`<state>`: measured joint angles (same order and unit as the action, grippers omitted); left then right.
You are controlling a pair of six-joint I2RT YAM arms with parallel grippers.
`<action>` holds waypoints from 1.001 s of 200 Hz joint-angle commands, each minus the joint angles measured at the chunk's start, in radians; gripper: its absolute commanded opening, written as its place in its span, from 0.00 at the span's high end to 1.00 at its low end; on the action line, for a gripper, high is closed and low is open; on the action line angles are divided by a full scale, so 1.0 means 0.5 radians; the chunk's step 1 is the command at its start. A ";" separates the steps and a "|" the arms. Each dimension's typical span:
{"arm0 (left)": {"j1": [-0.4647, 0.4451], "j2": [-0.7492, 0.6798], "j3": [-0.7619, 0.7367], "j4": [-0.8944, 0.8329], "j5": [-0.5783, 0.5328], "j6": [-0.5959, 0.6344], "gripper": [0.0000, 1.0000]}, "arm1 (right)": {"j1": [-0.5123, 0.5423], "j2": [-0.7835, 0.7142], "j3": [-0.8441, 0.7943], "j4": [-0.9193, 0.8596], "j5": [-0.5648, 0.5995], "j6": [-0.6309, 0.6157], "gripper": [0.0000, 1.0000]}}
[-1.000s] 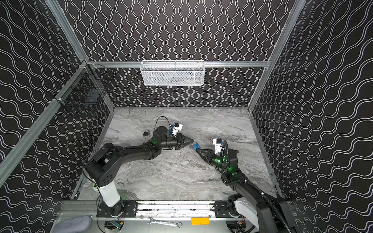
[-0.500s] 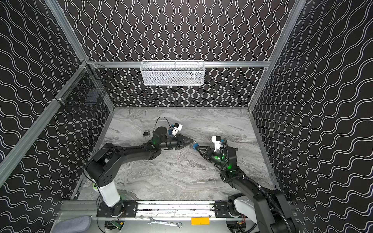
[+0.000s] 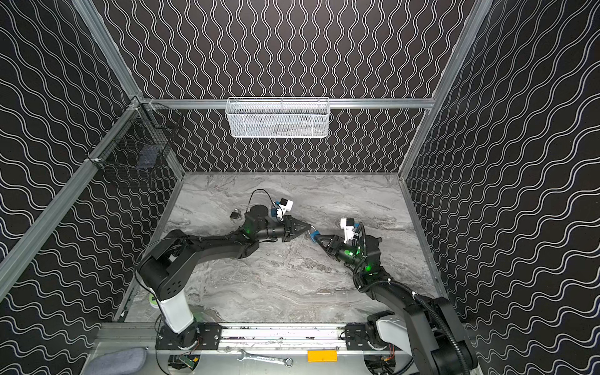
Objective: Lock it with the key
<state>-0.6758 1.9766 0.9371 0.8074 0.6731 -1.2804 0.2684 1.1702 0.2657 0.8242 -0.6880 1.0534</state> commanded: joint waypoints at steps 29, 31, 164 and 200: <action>-0.005 -0.001 0.013 0.146 0.025 -0.008 1.00 | 0.002 0.016 0.039 0.132 -0.054 0.007 0.85; -0.007 -0.002 0.014 0.146 0.023 -0.007 1.00 | 0.002 0.016 0.039 0.128 -0.054 0.003 0.86; -0.019 -0.011 0.040 0.091 0.022 0.024 0.81 | 0.003 0.062 0.087 0.075 -0.115 -0.067 0.94; -0.018 0.022 0.042 0.095 0.017 0.013 0.79 | 0.001 0.057 0.085 0.100 -0.125 -0.059 0.95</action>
<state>-0.6811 1.9797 0.9497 0.7982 0.6552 -1.2762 0.2676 1.2011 0.3012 0.8394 -0.7414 1.0306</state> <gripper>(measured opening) 0.198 0.167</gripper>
